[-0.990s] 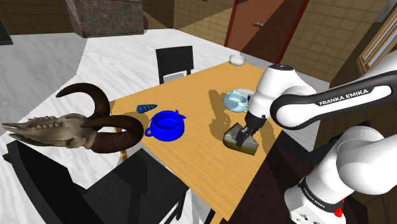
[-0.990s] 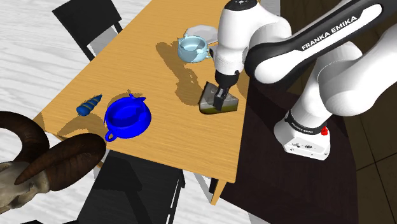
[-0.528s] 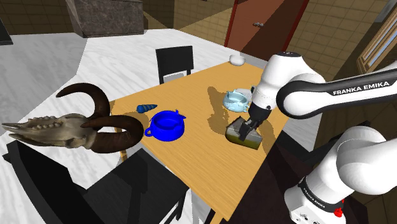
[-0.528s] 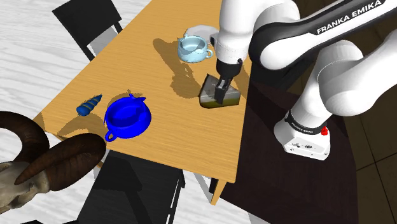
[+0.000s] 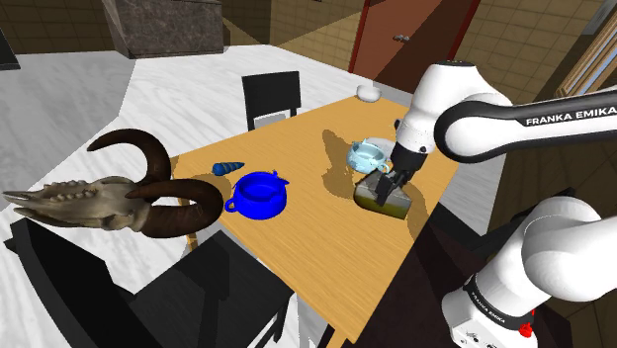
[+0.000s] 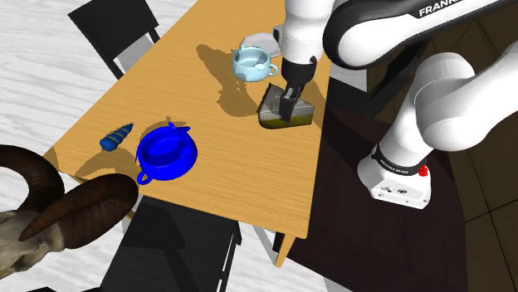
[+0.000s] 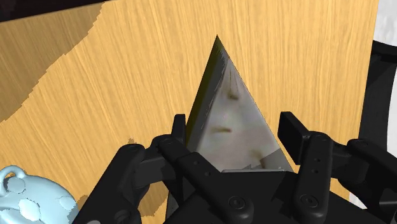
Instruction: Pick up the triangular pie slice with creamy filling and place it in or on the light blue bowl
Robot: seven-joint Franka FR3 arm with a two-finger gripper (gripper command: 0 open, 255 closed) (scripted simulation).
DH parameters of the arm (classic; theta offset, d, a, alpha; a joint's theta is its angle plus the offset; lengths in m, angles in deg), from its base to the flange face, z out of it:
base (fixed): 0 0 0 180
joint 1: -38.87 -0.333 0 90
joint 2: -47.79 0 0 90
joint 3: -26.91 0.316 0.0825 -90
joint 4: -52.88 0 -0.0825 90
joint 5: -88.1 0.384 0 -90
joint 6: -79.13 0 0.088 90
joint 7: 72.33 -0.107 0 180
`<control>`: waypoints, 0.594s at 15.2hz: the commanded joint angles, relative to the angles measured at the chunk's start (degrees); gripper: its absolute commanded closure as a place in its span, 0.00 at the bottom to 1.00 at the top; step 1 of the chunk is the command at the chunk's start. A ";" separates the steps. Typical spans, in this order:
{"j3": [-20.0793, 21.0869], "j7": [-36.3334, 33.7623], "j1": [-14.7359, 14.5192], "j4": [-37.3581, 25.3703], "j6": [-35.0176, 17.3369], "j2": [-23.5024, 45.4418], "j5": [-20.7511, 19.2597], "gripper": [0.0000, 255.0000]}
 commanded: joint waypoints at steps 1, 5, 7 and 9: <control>-1.76 2.23 1.70 -1.78 -0.38 2.16 -1.49 1.00; -5.78 7.24 5.16 -6.11 -2.19 8.35 -4.42 1.00; -7.66 9.60 6.53 -8.67 -2.90 11.62 -5.53 1.00; -9.44 11.91 7.70 -11.47 -3.45 14.97 -6.38 1.00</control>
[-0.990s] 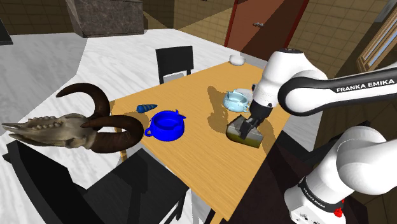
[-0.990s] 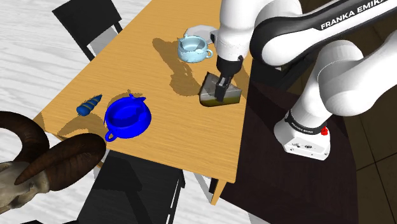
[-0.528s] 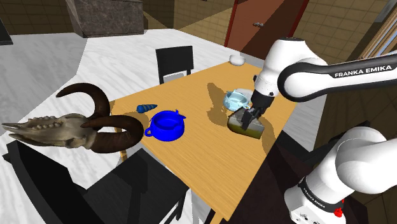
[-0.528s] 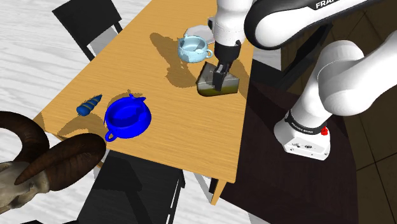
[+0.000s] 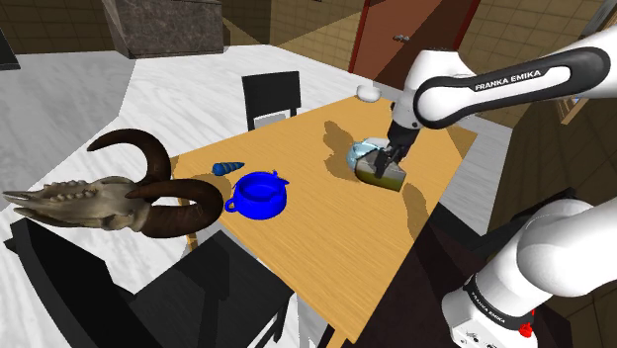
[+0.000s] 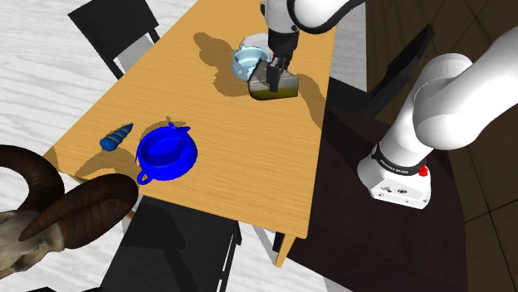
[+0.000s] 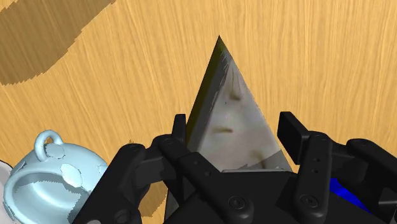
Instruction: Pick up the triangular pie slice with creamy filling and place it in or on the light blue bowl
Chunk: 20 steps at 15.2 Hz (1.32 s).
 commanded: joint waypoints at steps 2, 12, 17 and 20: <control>-2.75 3.67 1.67 -4.18 -0.75 4.84 -1.10 1.00; -9.68 15.01 5.21 -22.60 0.14 22.36 -0.03 1.00; -11.86 20.51 7.24 -33.99 2.48 31.65 2.38 1.00; -12.67 23.53 8.85 -41.69 4.56 37.50 4.09 1.00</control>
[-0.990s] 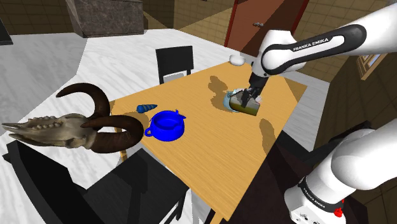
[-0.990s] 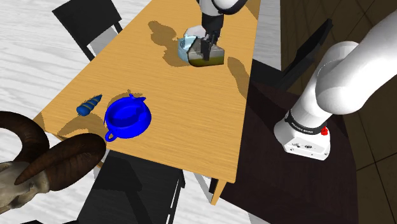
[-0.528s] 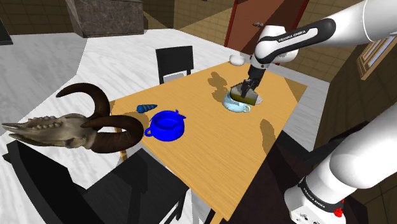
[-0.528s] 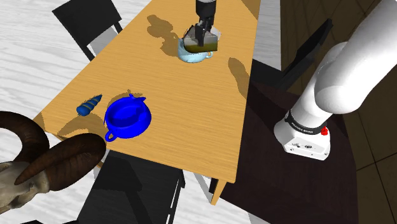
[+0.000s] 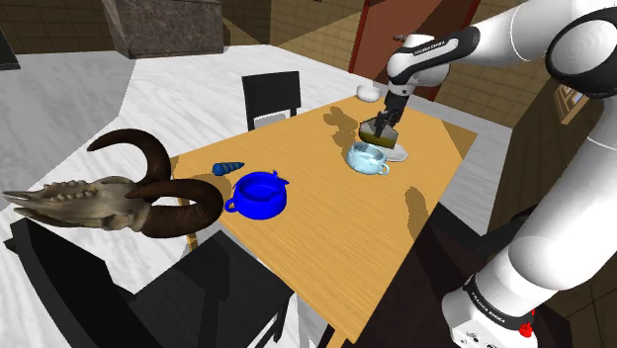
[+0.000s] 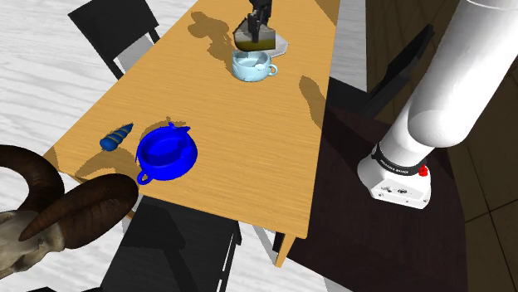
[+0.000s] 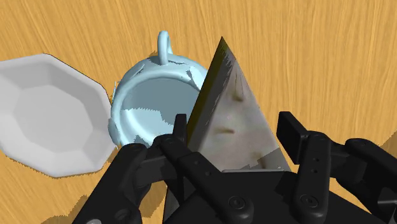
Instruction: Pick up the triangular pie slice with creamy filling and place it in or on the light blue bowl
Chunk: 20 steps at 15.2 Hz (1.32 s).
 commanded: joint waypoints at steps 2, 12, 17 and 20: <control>-0.61 2.92 1.82 -8.74 2.62 6.35 1.79 1.00; -0.58 6.07 4.49 -17.26 2.38 15.45 4.26 1.00; -0.33 6.42 4.62 -15.63 -0.79 17.04 4.79 1.00; -0.15 6.65 4.72 -14.82 -2.63 18.10 5.13 1.00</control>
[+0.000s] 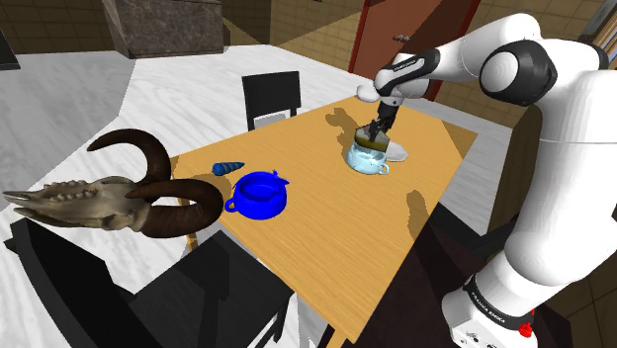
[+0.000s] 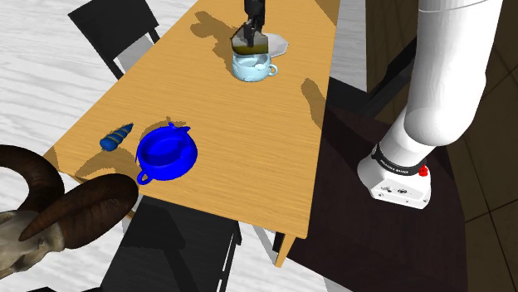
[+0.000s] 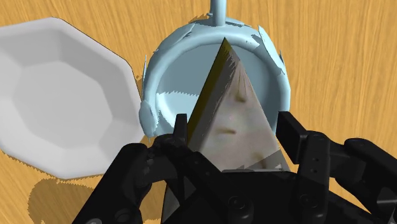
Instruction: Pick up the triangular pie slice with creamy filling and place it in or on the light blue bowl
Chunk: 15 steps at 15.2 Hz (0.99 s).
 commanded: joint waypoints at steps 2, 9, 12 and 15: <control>0.12 0.16 0.09 0.40 -1.20 0.73 0.24 1.00; 0.12 0.17 0.09 0.40 -1.19 0.72 0.24 0.00; 0.12 0.16 0.08 0.44 -1.20 0.70 0.24 0.00; -0.04 -0.03 0.00 -0.18 0.31 -0.22 -0.06 0.00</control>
